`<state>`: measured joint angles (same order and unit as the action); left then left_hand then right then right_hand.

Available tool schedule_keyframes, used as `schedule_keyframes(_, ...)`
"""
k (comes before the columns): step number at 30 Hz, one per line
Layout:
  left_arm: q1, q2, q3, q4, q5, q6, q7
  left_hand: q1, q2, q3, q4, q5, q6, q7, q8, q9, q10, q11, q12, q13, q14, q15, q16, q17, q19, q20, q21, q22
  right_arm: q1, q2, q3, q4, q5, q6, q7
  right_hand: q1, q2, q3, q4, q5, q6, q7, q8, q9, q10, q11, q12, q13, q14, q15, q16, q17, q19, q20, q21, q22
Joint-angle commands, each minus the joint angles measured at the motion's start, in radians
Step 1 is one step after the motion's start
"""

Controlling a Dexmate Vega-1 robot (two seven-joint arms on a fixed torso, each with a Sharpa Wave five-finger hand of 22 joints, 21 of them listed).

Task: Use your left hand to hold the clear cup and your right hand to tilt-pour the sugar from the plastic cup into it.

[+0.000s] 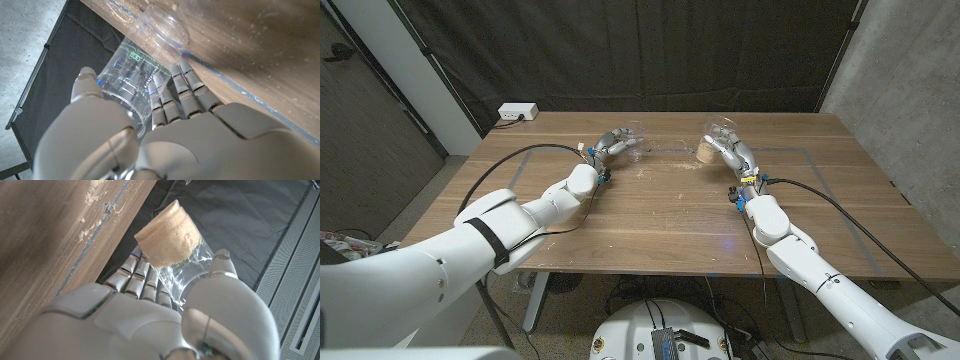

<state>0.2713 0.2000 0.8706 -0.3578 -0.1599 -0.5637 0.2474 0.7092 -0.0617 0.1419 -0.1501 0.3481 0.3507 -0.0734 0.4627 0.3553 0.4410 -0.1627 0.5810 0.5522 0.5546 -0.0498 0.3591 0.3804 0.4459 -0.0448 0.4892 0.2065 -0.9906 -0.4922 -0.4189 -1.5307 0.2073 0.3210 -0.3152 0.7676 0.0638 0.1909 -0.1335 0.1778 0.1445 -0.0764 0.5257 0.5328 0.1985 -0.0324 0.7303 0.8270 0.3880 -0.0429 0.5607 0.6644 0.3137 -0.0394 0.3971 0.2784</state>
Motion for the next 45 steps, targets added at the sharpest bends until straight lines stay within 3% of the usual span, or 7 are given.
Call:
schedule_keyframes(1,0.014,0.002,0.0,-0.038,-0.02,0.058,0.002,0.028,0.012,0.01,-0.001,0.008,0.012,0.0,0.013,0.009,0.011,-0.002,0.013,0.012,0.025,-0.137,0.012,0.012,0.012,-0.035,0.008,0.003,-0.009,-0.003,0.006,-0.005,-0.001,0.002,-0.005,0.005,0.008,0.008,-0.003,0.007,0.01,-0.003,0.005,0.003,0.009,-0.001,-0.005,0.002,0.007,-0.152,-0.003,0.002,-0.002,-0.002,0.005,-0.001)
schedule_keyframes(7,0.034,0.016,0.0,-0.073,-0.023,0.055,0.016,0.054,0.017,0.011,-0.003,0.007,0.017,0.004,0.022,0.018,0.014,0.002,0.026,0.025,0.039,-0.138,0.019,0.027,0.035,-0.047,0.017,0.004,-0.005,-0.002,0.004,-0.001,0.0,0.003,0.0,0.004,0.01,0.009,-0.002,0.007,0.011,-0.004,0.005,0.003,0.01,0.0,-0.006,0.003,0.006,-0.152,-0.004,0.003,-0.002,-0.004,0.005,-0.002)
schedule_keyframes(18,0.044,-0.003,-0.014,-0.074,-0.058,0.097,-0.004,0.093,0.03,0.011,0.002,0.005,0.039,0.012,0.047,0.039,0.031,0.011,0.057,0.055,0.081,-0.139,0.04,0.058,0.084,-0.051,0.034,0.002,0.005,0.002,-0.001,0.013,0.0,0.008,0.007,0.003,0.012,0.011,-0.002,0.008,0.013,-0.004,0.004,0.003,0.014,-0.003,-0.008,0.005,0.008,-0.153,-0.005,0.004,-0.003,-0.005,0.006,-0.003)
schedule_keyframes(29,0.063,-0.001,-0.001,-0.075,-0.031,0.007,0.053,0.125,0.05,0.014,0.006,0.004,0.047,0.015,0.064,0.059,0.043,0.011,0.085,0.082,0.094,-0.144,0.048,0.085,0.098,-0.055,0.042,0.008,-0.004,0.003,0.001,0.024,-0.001,0.034,0.006,0.002,0.012,0.012,-0.002,0.008,0.015,-0.005,0.003,0.003,0.017,-0.004,-0.011,0.006,0.01,-0.152,-0.006,0.004,-0.003,-0.005,0.006,-0.005)
schedule_keyframes(33,0.049,-0.023,0.006,-0.019,-0.018,-0.039,0.063,0.126,0.049,0.01,0.008,0.003,0.042,0.015,0.066,0.063,0.04,0.011,0.088,0.088,0.093,-0.145,0.047,0.09,0.097,-0.056,0.043,0.01,-0.003,0.005,0.002,0.028,-0.002,0.04,0.005,0.003,0.013,0.013,-0.003,0.008,0.016,-0.006,0.003,0.003,0.018,-0.005,-0.011,0.006,0.011,-0.153,-0.007,0.005,-0.002,-0.006,0.007,-0.006)
schedule_keyframes(45,0.055,-0.009,0.053,-0.004,0.08,-0.208,0.205,0.145,0.059,0.009,0.011,0.0,0.054,0.019,0.081,0.077,0.046,0.011,0.105,0.106,0.11,-0.145,0.053,0.107,0.101,-0.056,0.05,0.016,0.03,0.023,-0.01,0.076,0.002,0.064,0.028,0.002,0.013,0.014,-0.003,0.008,0.017,-0.005,0.002,0.003,0.02,-0.007,-0.014,0.007,0.013,-0.154,-0.008,0.006,-0.002,-0.007,0.008,-0.007)
